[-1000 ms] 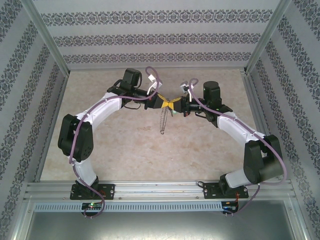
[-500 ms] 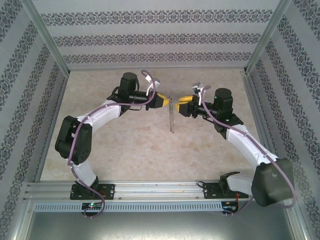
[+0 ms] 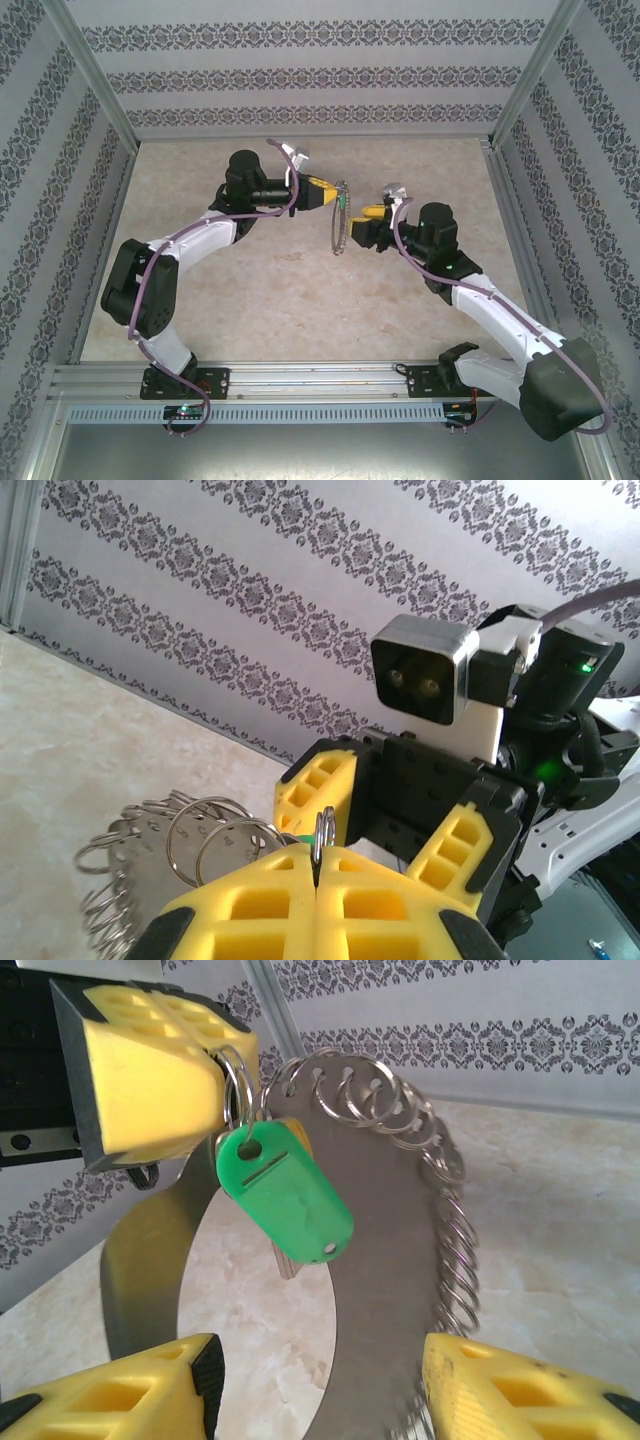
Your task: Put the keys on the keyring
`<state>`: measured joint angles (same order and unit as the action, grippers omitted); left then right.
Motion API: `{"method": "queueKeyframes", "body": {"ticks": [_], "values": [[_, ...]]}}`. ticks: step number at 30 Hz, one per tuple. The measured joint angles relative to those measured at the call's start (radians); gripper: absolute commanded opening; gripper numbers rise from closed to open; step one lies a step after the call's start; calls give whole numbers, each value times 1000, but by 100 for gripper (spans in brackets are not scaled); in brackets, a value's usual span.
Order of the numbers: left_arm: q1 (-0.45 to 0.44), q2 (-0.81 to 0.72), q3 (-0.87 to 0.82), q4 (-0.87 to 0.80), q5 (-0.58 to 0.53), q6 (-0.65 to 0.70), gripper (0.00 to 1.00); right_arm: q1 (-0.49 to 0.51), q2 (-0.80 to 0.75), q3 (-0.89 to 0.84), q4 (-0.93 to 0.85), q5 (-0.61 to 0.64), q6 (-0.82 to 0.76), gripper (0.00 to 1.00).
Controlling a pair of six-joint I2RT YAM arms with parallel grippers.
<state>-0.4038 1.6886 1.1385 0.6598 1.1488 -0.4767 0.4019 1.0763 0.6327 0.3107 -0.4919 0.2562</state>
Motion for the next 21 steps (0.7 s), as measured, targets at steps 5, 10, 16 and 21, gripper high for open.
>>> {"method": "queueKeyframes", "body": {"ticks": [5,10,16,21], "values": [[0,-16,-4,23,0,-18,0,48,31,6,19,62,-16,60],[-1,-23,-16,26,-4,-22,0,80,71,30,21,103,-32,60],[-1,-29,-18,10,-26,-9,0,100,97,74,23,134,-55,61],[-3,-32,-20,-20,-36,11,0,107,139,111,23,147,-71,61]]}}
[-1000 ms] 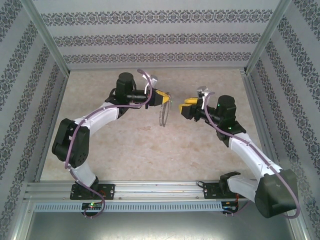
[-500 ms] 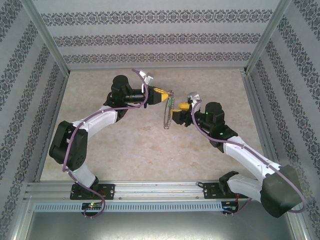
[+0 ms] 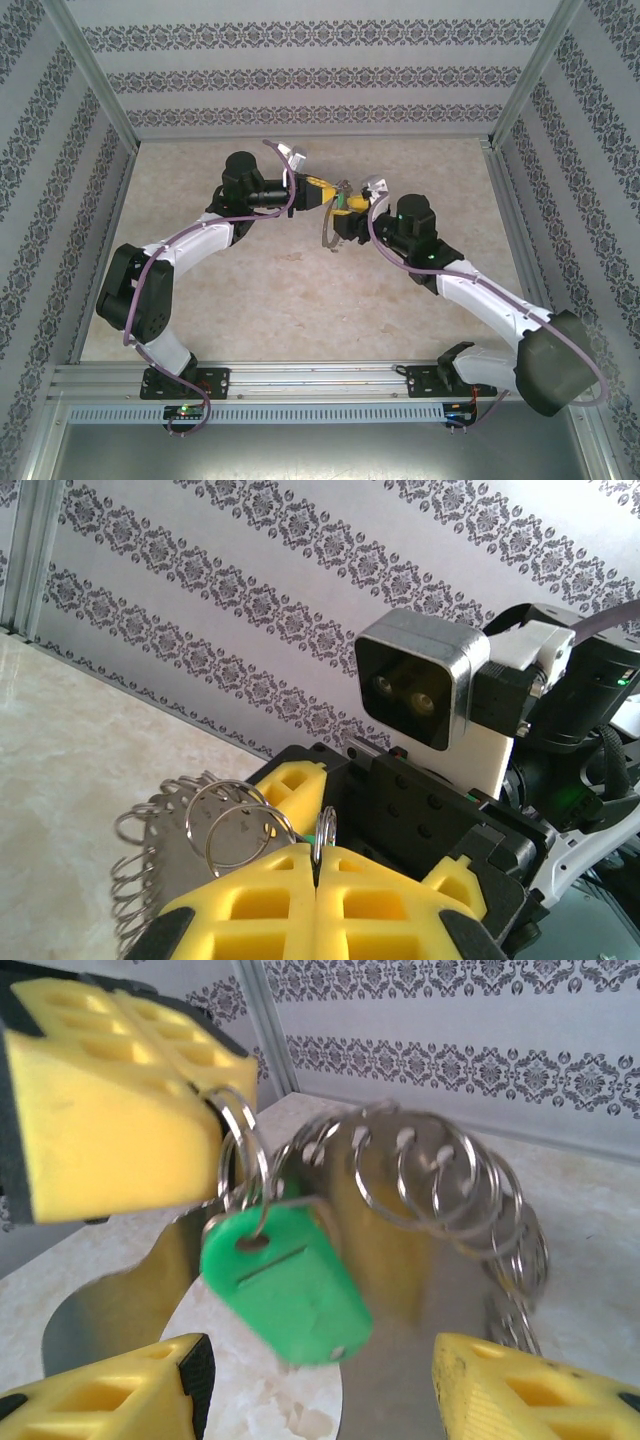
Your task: Put the keys on the keyring
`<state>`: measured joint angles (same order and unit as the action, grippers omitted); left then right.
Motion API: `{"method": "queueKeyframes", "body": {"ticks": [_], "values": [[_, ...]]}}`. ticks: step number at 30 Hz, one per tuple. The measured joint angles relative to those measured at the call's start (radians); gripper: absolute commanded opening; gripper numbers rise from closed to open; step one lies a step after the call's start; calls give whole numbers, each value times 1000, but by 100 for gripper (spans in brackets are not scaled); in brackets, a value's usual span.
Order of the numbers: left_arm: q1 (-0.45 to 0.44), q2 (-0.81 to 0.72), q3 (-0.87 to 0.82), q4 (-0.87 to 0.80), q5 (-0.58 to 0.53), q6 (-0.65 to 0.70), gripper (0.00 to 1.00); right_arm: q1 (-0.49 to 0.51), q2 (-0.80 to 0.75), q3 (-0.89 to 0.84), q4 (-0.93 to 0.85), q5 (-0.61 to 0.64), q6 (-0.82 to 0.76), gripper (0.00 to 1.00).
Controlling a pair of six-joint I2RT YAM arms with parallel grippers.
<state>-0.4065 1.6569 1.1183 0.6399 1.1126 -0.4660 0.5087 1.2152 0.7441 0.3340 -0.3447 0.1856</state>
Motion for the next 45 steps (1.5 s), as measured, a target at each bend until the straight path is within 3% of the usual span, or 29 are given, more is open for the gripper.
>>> {"method": "queueKeyframes", "body": {"ticks": [7,17,30,45], "values": [[0,-3,-2,-38,-23,37,0,0,33,25,-1,27,-19,54],[-11,-21,-2,-100,-65,85,0,4,64,42,-5,42,-50,22],[-11,-31,-2,-130,-105,115,0,6,64,42,-19,33,-64,0],[-11,-55,-13,-132,-134,119,0,19,64,35,-32,-23,-63,0]]}}
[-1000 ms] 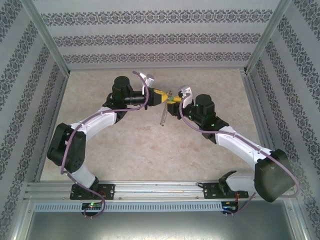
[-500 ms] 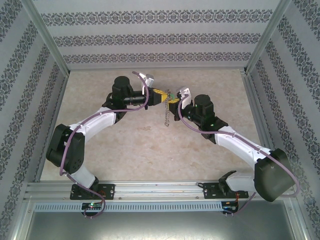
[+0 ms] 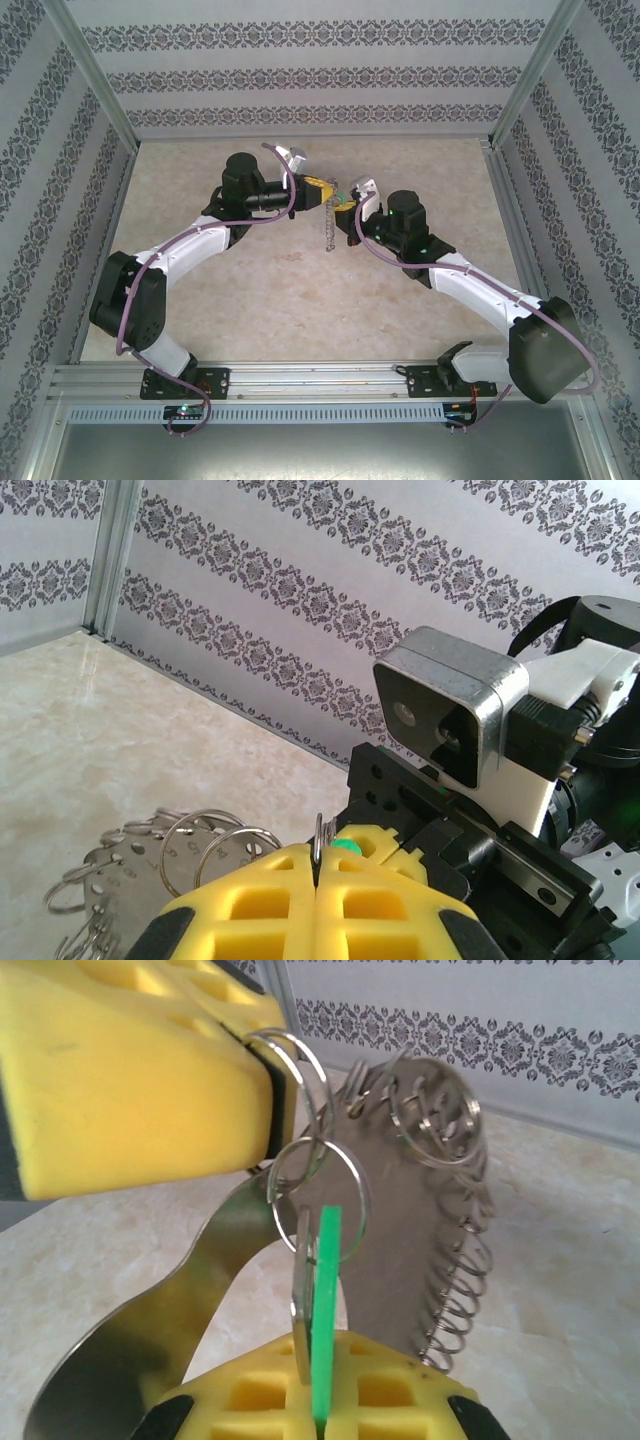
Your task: Put the keys on the keyring
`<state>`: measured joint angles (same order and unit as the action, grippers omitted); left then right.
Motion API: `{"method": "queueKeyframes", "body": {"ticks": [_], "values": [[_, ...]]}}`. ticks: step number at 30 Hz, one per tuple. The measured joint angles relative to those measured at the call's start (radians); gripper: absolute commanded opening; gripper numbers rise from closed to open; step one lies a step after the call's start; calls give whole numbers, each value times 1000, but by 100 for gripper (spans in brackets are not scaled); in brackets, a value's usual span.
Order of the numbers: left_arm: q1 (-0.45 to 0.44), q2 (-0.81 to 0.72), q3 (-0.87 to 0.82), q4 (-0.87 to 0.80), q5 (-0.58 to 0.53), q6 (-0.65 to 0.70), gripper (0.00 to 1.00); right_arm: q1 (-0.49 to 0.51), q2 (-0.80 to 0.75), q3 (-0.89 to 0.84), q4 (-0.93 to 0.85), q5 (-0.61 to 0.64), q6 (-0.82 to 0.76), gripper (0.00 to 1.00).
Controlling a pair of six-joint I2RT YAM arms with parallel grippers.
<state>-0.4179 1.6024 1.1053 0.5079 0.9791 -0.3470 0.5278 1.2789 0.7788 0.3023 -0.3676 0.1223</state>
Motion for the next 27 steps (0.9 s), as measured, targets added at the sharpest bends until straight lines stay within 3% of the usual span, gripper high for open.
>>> {"method": "queueKeyframes", "body": {"ticks": [13,23,26,27], "values": [[-1,-10,-12,0,-19,0,0,5,4,-6,-14,-31,-18,0],[-1,-10,-15,-7,-23,0,0,5,69,33,-32,-129,-18,0],[-1,-10,-16,-7,-23,0,0,1,64,33,-41,-137,-16,31],[-1,-10,-16,-3,-32,0,0,-4,56,28,-46,-147,-15,38]]}}
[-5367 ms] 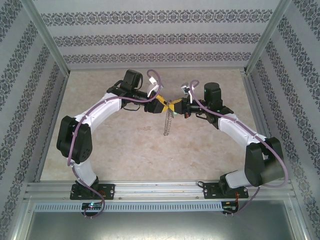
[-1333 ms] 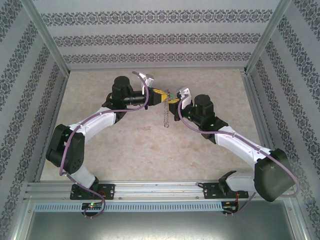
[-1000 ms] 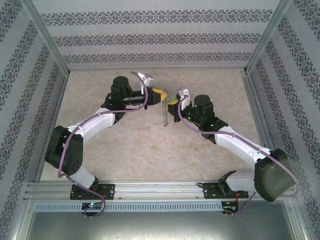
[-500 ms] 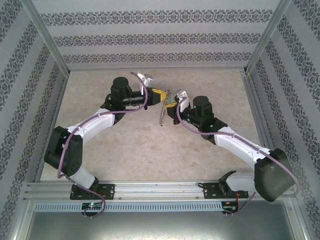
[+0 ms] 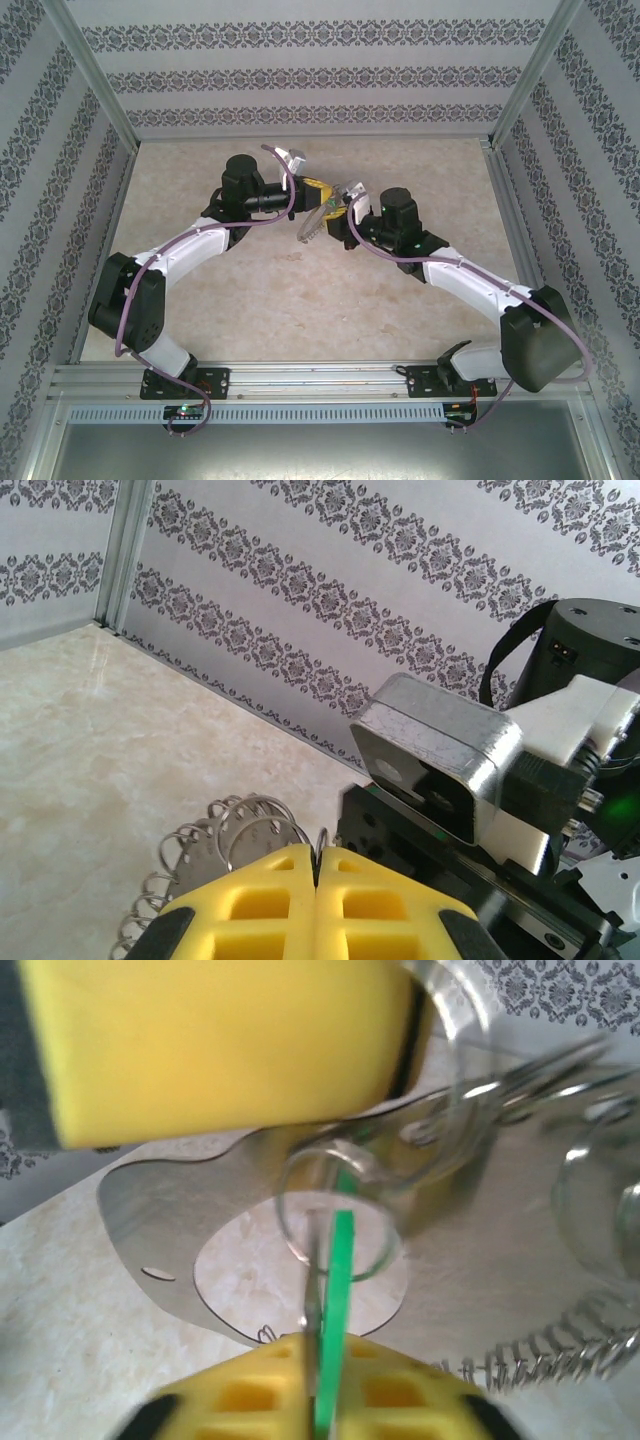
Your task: Put the keys on the keyring
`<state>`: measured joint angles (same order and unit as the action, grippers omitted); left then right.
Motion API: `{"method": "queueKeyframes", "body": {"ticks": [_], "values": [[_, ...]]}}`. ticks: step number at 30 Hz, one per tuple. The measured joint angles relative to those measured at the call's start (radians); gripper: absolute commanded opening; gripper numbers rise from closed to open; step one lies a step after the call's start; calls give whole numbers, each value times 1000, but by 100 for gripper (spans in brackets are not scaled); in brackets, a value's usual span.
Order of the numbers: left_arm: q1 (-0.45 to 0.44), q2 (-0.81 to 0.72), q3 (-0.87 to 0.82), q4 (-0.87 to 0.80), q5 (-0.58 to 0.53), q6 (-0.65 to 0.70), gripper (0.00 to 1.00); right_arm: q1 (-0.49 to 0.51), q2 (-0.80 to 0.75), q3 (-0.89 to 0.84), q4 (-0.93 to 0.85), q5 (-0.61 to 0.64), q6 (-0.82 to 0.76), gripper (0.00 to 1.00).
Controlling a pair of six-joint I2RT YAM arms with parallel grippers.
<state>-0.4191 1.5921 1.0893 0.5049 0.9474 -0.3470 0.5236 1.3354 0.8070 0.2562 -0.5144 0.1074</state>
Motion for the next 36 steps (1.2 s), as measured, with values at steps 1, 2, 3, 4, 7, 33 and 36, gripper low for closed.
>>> {"method": "queueKeyframes", "body": {"ticks": [1,2,3,4,7,33,36], "values": [[0,0,0,4,-3,0,0,-8,-9,-10,-2,-5,8,43],[0,-2,0,5,-10,0,0,-16,-25,-27,-4,-12,16,45],[0,-2,0,5,-14,0,0,-31,-46,-49,-6,-19,25,47],[0,-3,0,7,-18,0,0,-46,-68,-69,-6,-22,38,48],[0,-5,-8,23,-30,-2,0,-101,-158,-133,-5,-26,80,49],[-37,65,-130,424,-164,-236,0,-234,-54,-56,386,-144,512,51],[-42,66,-130,439,-178,-250,0,-234,-23,-47,446,-174,557,50]]}}
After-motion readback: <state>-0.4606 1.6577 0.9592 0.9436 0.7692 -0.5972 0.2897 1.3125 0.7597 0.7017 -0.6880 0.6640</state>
